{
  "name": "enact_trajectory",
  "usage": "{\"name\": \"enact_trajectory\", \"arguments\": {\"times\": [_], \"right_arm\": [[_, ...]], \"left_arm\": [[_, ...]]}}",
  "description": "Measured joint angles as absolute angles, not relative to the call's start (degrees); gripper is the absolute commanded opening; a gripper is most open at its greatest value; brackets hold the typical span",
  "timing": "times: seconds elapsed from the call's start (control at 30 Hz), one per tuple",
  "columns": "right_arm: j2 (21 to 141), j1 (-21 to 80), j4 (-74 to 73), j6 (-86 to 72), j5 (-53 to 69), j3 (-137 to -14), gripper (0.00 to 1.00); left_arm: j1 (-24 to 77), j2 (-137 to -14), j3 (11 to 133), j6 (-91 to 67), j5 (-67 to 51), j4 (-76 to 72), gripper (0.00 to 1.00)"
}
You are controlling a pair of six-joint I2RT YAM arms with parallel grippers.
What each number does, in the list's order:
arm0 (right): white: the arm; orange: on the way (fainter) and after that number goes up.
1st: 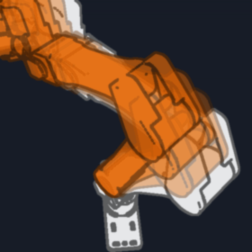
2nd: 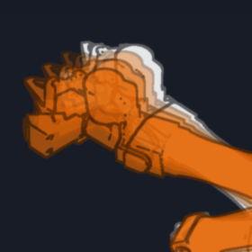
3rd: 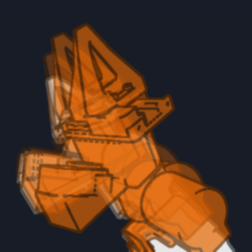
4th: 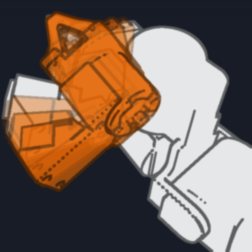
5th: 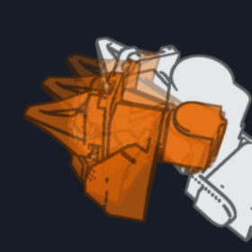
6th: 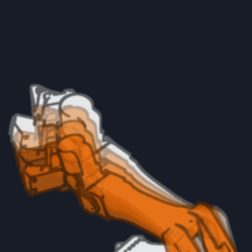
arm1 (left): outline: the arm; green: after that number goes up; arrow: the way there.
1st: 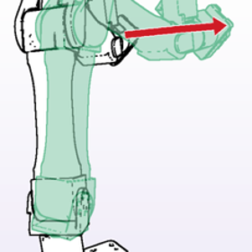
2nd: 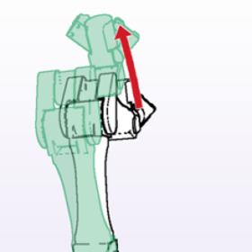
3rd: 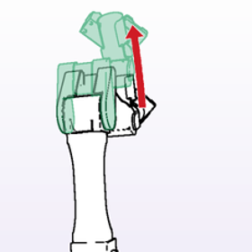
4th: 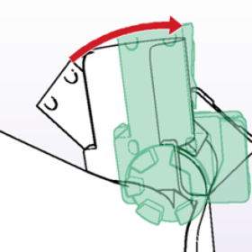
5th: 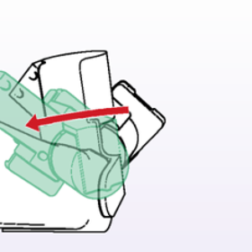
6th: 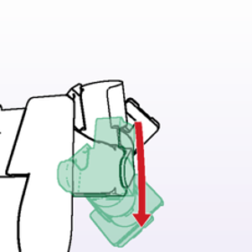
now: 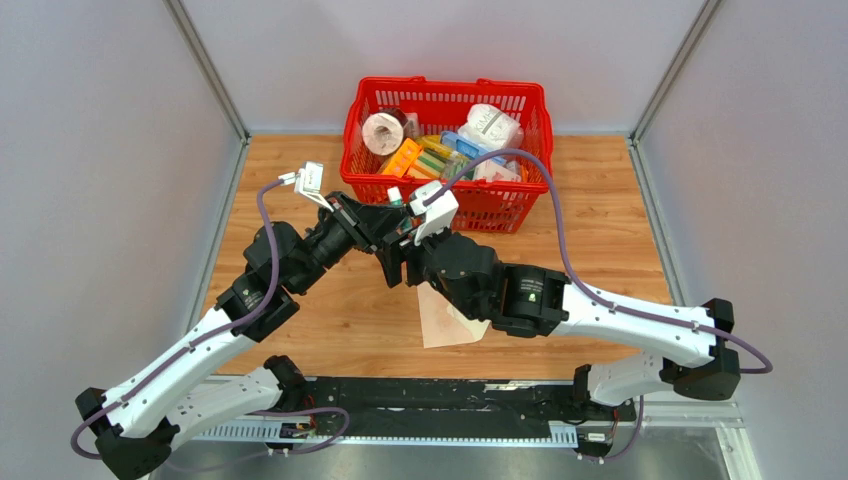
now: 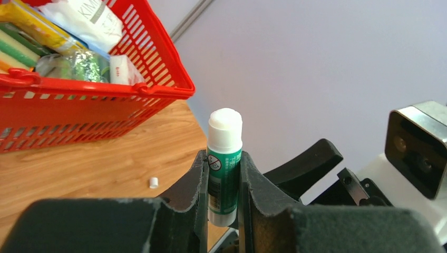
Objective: Place the letter into the envelope and seal it
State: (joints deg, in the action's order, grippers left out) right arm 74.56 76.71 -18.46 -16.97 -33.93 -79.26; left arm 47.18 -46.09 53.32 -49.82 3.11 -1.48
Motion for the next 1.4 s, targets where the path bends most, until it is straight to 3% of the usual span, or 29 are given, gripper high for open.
{"name": "enact_trajectory", "arguments": {"times": [0.23,0.4,0.57,1.03,1.1,1.23,1.4], "right_arm": [[76.8,76.8,-21.9,-15.4,-42.3,-81.5,0.28],[74.7,76.4,-20.1,-14.8,-38.8,-79.6,0.24],[67.8,72.8,-13.8,-15.1,-25.3,-71.9,0.23],[59.2,58.5,9.3,-29.1,17.7,-58.2,0.25],[59.2,58.1,12.2,-31.2,20.4,-57.7,0.33],[59.3,58.2,13.0,-32.8,22.6,-57.7,0.59],[59.7,59.6,1.8,-30.0,14.5,-60.2,0.61]], "left_arm": [[47.3,-46.0,53.3,-50.0,4.0,-1.0,0.00],[47.5,-45.3,53.3,-50.3,3.3,-1.1,0.00],[47.9,-45.2,53.3,-50.5,0.2,-1.4,0.00],[47.2,-46.9,52.8,-49.0,-16.2,-14.7,0.00],[47.2,-46.9,52.6,-49.0,-18.2,-16.7,0.00],[47.3,-46.5,52.6,-49.0,-19.6,-19.0,0.00],[47.5,-45.2,52.6,-48.4,-14.5,-14.5,0.00]]}}
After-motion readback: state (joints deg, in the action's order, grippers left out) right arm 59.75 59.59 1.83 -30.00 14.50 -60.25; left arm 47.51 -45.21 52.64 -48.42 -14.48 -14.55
